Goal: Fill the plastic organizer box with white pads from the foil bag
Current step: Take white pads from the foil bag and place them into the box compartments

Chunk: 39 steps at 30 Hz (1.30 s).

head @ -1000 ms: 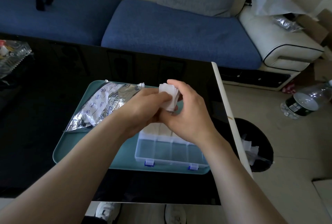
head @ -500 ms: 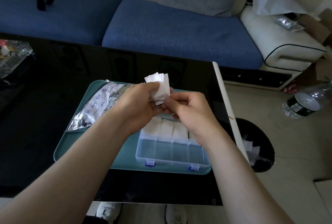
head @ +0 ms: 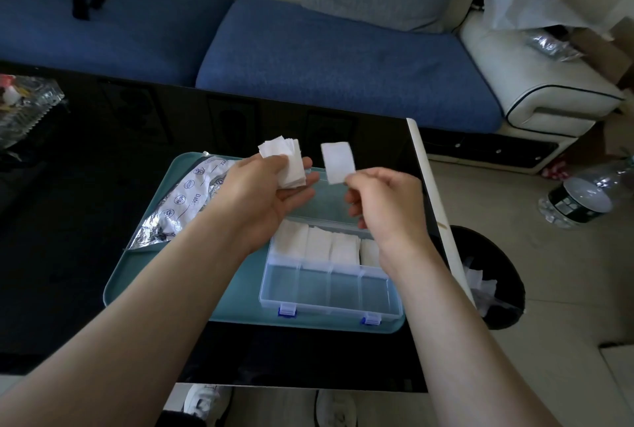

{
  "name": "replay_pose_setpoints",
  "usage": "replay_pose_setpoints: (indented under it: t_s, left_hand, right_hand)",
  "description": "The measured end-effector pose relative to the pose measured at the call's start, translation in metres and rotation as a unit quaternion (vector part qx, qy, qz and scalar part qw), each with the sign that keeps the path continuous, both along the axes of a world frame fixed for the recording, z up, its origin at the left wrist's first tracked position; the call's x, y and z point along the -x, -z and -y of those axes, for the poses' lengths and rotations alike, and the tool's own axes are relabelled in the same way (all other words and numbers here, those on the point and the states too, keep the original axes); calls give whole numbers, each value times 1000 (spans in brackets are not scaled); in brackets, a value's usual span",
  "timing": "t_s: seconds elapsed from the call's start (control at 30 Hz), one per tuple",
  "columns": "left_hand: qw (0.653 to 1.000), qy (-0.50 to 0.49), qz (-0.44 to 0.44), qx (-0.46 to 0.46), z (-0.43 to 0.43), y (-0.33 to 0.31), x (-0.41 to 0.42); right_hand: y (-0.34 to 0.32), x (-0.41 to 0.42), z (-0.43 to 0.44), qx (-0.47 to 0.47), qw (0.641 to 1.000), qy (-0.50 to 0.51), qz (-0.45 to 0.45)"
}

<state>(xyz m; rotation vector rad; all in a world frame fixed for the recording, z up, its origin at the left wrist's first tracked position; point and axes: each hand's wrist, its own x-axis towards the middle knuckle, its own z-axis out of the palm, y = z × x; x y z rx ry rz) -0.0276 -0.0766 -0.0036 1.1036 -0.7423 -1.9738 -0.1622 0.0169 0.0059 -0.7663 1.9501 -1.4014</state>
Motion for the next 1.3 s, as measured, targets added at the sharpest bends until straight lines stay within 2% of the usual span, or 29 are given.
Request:
replay_pose_setpoints:
  t_s: [0.1, 0.23, 0.33, 0.43, 0.5, 0.57, 0.67, 0.73, 0.83, 0.97, 1.3]
  left_hand:
    - [999, 14, 38, 12, -4, -1, 4]
    - [997, 70, -2, -13, -9, -9, 8]
    - [986, 135, 62, 71, -12, -5, 8]
    - [975, 137, 131, 119, -12, 0, 7]
    - [973, 141, 149, 106, -12, -1, 5]
    - [970, 161, 154, 101, -13, 0, 4]
    - [965, 187, 151, 103, -16, -1, 3]
    - [968, 187, 142, 87, -16, -1, 4]
    - [977, 180, 107, 44, -14, -2, 5]
    - [988, 144, 63, 2, -12, -3, 6]
    - [989, 132, 66, 4, -13, -3, 6]
  right_hand:
    - [-7, -8, 2, 33, 998, -2, 52]
    - [-6, -21, 3, -19, 997, -50, 57]
    - [-8, -22, 2, -56, 993, -74, 78]
    - [-7, -20, 2, -94, 993, -74, 3]
    - [0, -15, 0, -95, 987, -43, -121]
    - [6, -9, -2, -59, 970, -95, -215]
    - [17, -3, -3, 3, 949, -193, -251]
    - [22, -2, -2, 31, 937, -190, -291]
    - [24, -4, 0, 58, 934, -144, -322]
    - [22, -6, 2, 73, 937, -126, -318]
    - [26, -8, 4, 111, 918, -123, -361]
